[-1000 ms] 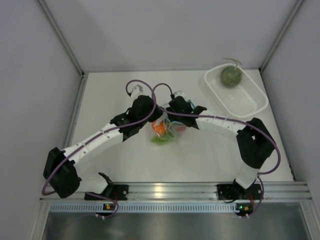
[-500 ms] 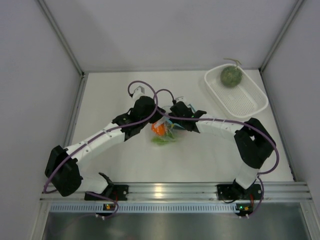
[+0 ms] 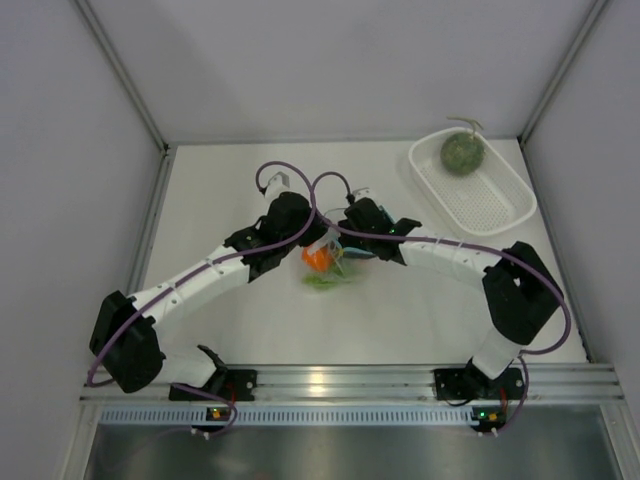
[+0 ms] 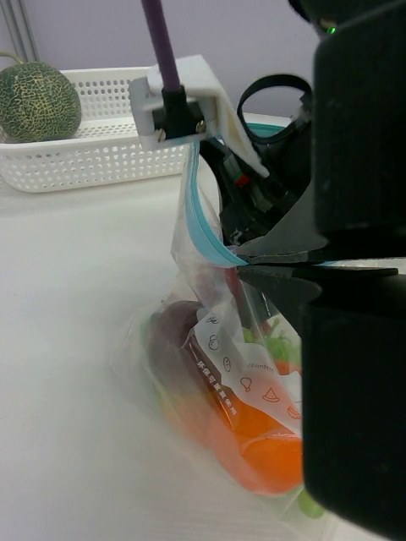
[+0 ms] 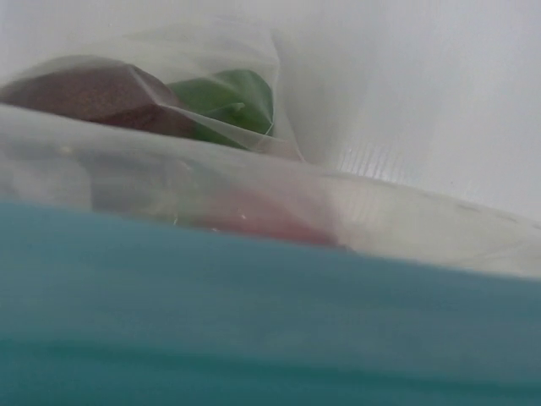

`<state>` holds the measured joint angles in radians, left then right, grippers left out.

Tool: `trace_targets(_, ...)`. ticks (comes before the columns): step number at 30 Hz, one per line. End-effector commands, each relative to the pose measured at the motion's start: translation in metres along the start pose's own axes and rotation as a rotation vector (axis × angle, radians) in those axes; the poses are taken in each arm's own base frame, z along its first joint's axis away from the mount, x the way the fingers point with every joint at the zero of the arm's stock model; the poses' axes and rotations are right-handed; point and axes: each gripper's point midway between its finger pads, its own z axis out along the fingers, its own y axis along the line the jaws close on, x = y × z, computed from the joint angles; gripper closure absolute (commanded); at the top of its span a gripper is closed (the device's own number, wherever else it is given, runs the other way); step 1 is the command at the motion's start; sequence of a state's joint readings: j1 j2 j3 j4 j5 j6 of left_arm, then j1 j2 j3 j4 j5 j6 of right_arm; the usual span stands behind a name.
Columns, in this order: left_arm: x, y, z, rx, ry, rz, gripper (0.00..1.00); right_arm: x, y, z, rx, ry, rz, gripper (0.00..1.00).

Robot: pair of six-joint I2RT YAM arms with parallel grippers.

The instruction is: Open the zip-top bag and remove the fake food

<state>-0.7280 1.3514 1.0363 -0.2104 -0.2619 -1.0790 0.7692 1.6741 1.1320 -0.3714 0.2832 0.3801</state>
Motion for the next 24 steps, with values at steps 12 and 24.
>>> trace_targets(12,-0.017,-0.017,-0.014,0.057,-0.079,0.038,1.00,-0.086,0.020,-0.083,-0.110,-0.215,-0.050,0.59)
trace_targets(24,-0.019,-0.009,-0.016,0.040,-0.102,0.059,1.00,-0.137,0.015,-0.155,-0.141,-0.340,-0.104,0.59)
